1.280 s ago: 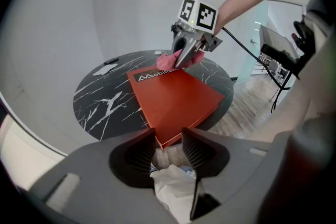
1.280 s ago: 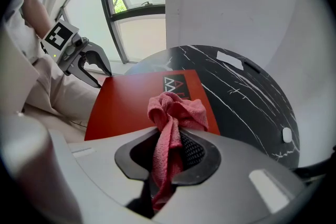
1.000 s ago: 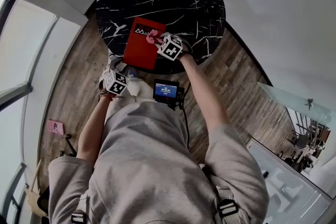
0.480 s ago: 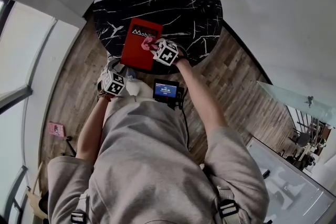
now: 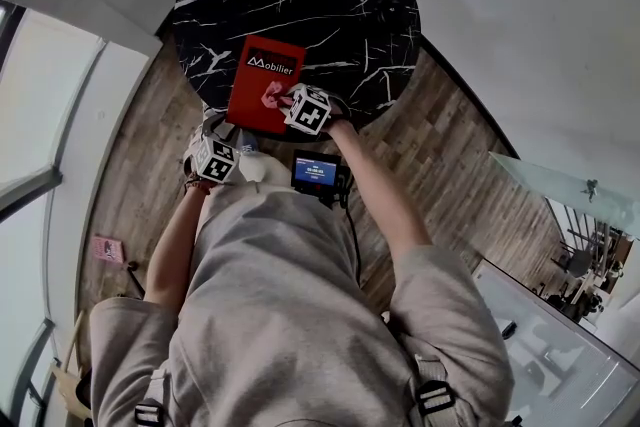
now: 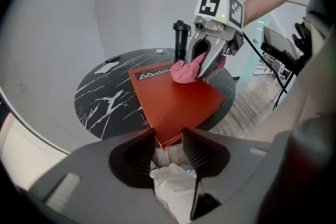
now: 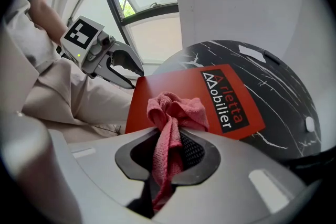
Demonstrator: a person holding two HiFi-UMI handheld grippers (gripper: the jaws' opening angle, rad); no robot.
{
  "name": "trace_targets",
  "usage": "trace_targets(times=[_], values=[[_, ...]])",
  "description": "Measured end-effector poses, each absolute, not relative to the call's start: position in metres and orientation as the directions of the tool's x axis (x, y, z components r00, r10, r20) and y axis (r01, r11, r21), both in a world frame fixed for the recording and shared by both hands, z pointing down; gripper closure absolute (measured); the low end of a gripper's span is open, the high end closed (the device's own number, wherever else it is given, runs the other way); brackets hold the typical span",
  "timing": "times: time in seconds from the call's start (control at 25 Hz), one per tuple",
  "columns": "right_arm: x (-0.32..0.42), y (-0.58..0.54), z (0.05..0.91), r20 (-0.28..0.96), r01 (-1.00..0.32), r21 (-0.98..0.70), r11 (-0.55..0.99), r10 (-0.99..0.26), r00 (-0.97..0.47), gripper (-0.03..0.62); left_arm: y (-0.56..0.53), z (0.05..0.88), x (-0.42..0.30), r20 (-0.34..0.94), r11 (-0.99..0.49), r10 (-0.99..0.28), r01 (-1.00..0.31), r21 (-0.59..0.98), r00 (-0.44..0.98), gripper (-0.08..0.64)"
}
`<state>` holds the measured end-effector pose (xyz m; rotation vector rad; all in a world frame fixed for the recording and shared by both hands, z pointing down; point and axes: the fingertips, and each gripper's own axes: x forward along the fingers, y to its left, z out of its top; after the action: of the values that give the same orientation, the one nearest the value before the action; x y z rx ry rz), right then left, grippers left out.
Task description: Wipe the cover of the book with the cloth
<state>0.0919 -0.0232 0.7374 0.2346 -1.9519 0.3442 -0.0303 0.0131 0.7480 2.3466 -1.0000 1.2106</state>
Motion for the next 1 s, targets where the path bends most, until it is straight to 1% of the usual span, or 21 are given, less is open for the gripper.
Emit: trace_targets(times=[0.4,0.8,1.0], values=[[0.082,-0.002,0.733,0.918,-0.291,-0.206,0.934,0.081,-0.388,0.518,0.013,0.748,-0.03,0.805,-0.7,-0.455,-0.712,-0.059,0.381,0.399],[0.07,0.028,0.738,0.896,-0.263,-0.306,0.915,0.183,-0.405,0.518,0.015,0.751,-0.032,0.809,-0.694,-0.452,-0.718,-0.055,0.375,0.399],[0.067,0.034,0.737,0.884,-0.259,-0.342,0.903,0.215,-0.415,0.52,0.014,0.752,-0.032,0.81,-0.695,-0.447,-0.717,-0.048,0.379,0.399]])
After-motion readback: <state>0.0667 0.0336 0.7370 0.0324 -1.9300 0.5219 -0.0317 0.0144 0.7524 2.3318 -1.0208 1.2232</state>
